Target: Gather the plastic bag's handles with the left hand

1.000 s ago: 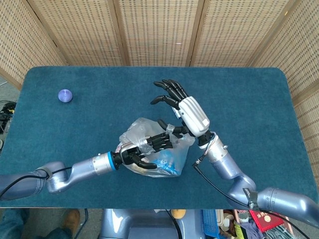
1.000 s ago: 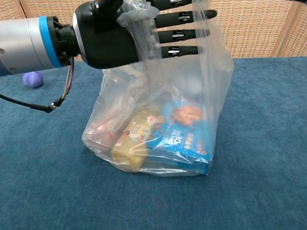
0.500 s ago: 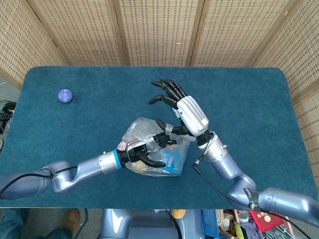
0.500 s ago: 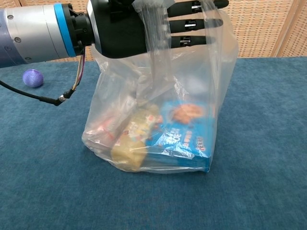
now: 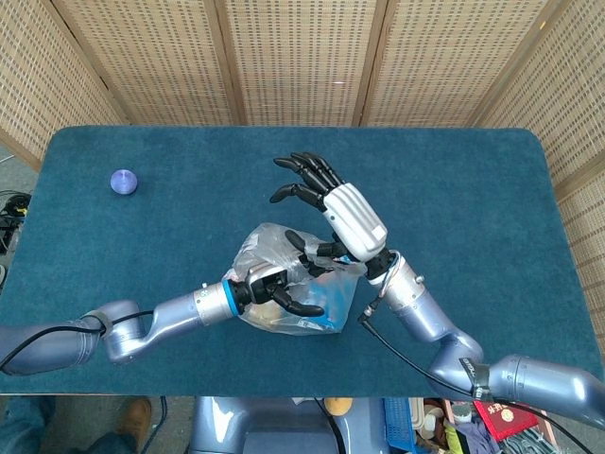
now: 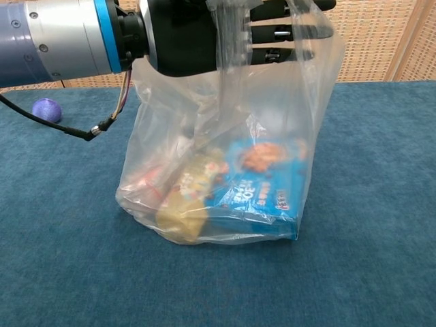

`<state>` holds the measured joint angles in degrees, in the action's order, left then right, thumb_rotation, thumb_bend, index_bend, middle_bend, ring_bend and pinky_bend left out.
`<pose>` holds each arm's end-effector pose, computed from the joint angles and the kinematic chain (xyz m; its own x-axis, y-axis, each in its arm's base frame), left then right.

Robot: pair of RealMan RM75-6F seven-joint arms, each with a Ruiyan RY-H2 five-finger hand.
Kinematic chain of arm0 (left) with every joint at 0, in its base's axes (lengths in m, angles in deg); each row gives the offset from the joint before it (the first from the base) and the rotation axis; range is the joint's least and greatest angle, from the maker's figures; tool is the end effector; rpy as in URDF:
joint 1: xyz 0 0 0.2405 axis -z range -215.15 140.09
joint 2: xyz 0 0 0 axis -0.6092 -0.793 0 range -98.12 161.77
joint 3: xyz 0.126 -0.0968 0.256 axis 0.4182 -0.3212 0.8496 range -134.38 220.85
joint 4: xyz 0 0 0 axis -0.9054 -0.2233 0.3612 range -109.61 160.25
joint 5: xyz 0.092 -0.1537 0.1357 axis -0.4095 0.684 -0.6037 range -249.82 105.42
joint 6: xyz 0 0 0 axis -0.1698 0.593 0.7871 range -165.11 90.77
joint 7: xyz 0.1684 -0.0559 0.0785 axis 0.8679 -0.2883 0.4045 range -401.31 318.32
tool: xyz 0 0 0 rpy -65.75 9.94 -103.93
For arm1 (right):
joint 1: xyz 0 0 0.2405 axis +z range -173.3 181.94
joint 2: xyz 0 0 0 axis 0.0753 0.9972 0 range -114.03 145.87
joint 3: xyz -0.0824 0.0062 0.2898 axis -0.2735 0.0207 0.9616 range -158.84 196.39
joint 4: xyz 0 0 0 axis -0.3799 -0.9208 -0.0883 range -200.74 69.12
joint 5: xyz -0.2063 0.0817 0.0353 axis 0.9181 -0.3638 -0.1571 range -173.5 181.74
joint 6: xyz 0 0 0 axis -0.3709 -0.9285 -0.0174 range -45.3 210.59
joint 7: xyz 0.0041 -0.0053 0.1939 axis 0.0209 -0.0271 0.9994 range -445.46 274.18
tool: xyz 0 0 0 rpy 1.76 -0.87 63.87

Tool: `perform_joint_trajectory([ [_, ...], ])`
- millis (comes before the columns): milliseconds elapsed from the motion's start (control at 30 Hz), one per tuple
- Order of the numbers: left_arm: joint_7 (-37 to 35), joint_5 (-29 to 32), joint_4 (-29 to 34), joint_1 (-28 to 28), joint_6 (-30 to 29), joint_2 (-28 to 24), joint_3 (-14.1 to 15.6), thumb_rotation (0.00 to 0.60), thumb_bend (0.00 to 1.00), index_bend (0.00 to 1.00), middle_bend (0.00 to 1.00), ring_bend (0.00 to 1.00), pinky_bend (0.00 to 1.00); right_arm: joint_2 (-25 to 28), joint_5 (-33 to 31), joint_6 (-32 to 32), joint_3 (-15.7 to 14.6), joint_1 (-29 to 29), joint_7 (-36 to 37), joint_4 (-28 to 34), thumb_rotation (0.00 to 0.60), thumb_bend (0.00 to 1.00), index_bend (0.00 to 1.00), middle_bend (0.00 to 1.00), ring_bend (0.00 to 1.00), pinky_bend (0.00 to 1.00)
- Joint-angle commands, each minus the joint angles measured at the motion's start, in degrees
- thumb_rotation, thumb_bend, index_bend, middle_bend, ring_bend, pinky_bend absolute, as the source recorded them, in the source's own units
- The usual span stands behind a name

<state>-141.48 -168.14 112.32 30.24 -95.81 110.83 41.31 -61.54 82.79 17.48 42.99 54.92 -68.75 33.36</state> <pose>0.0275 0.3968 -0.0166 -0.3624 0.9271 0.0960 0.4964 0.1049 0.8617 0.0127 -0.4315 0.0980 -0.2046 -0.2169 0.9545 -0.6897 -0.6601 -0.2978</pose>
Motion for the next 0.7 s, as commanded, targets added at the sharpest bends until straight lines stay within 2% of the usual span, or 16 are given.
perform_joint_trajectory([
  [33,1.5,1.0,-0.1,0.3,0.7,0.4,-1.0,0.481,0.22,0.03,0.00,0.00,0.00,0.2,0.1,0.7,0.0,0.6,-0.4,0.7,0.600,0.43,0.32,0.12,0.00,0.00],
  [567,5.6,2.5,-1.0,0.7,3.2,2.0,-2.4,0.487,0.26,0.06,0.00,0.00,0.00,1.2,0.3,2.7,-0.3,1.9,-1.3,3.5,0.600,0.43,0.32,0.12,0.00,0.00],
  [700,8.4,2.8,-0.6,0.6,3.6,2.5,-2.6,0.545,0.27,0.05,0.00,0.00,0.00,0.9,-0.5,3.0,0.0,2.4,-2.0,3.3,0.600,0.43,0.32,0.12,0.00,0.00],
])
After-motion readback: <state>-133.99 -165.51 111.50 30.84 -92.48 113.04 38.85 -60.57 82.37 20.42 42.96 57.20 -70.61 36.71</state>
